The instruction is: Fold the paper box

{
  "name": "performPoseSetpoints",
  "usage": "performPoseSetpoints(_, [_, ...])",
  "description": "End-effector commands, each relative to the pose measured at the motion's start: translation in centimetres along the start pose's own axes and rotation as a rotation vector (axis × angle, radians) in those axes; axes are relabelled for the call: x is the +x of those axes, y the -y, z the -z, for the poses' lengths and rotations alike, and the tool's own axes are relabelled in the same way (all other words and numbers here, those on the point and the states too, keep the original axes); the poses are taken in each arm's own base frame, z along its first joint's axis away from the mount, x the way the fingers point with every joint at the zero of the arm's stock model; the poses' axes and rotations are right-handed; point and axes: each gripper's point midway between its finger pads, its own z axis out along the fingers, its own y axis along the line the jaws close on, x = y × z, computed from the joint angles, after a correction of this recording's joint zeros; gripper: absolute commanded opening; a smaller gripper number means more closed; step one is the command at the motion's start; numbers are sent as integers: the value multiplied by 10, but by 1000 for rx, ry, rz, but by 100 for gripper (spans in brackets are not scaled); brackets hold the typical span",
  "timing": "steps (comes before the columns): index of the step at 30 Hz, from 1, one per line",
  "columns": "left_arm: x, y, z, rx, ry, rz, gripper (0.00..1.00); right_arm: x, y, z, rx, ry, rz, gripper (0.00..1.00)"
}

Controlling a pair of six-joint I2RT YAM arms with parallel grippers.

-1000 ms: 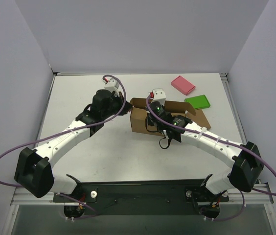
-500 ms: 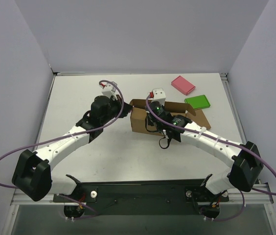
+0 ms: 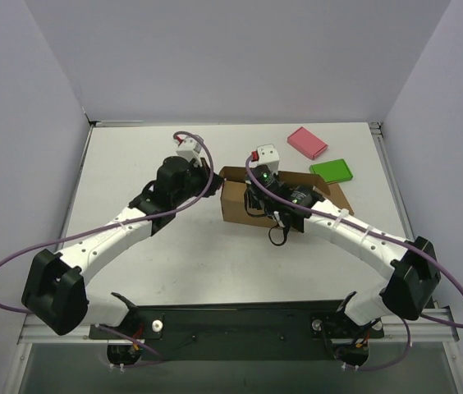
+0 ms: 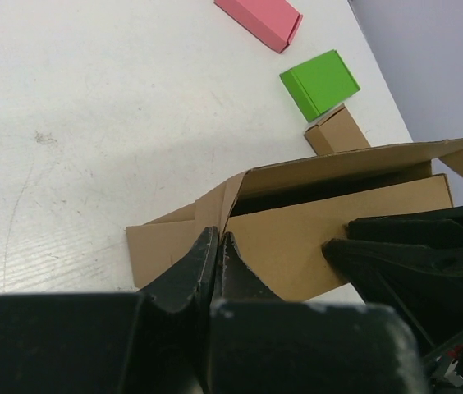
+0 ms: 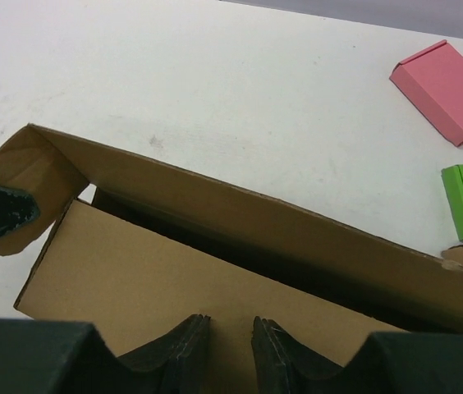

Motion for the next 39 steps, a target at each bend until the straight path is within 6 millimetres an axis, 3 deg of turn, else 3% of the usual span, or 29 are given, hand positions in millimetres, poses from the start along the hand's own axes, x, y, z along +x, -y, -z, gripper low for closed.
performPoseSetpoints(1, [46, -3, 4, -18, -256, -119, 0, 18, 11, 16, -9, -119, 96, 34])
performPoseSetpoints(5, [47, -2, 1, -1, -307, -142, 0, 5, 10, 36, -84, -82, 141, 47])
performPoseSetpoints(9, [46, -1, -2, 25, -339, -160, 0, -2, 10, 61, -182, -36, 198, 68])
performPoseSetpoints(12, [49, -4, -2, 29, -363, -175, 0, -10, 29, 81, -167, 3, 164, 84])
performPoseSetpoints(14, [46, -5, -2, 30, -365, -187, 0, -14, 52, 94, -99, 1, 104, 87])
performPoseSetpoints(21, [43, -6, -1, 43, -382, -237, 0, 1, 143, 103, 153, -77, -8, 88])
performPoseSetpoints(25, [43, -5, 0, 47, -388, -241, 0, 8, 168, 103, 222, -95, -27, 88])
performPoseSetpoints(33, [42, -5, 1, 50, -384, -259, 0, 10, 197, 93, 321, -110, -3, 86])
performPoseSetpoints(39, [41, -5, 1, 49, -382, -259, 0, 18, 201, 79, 300, -130, -16, 65])
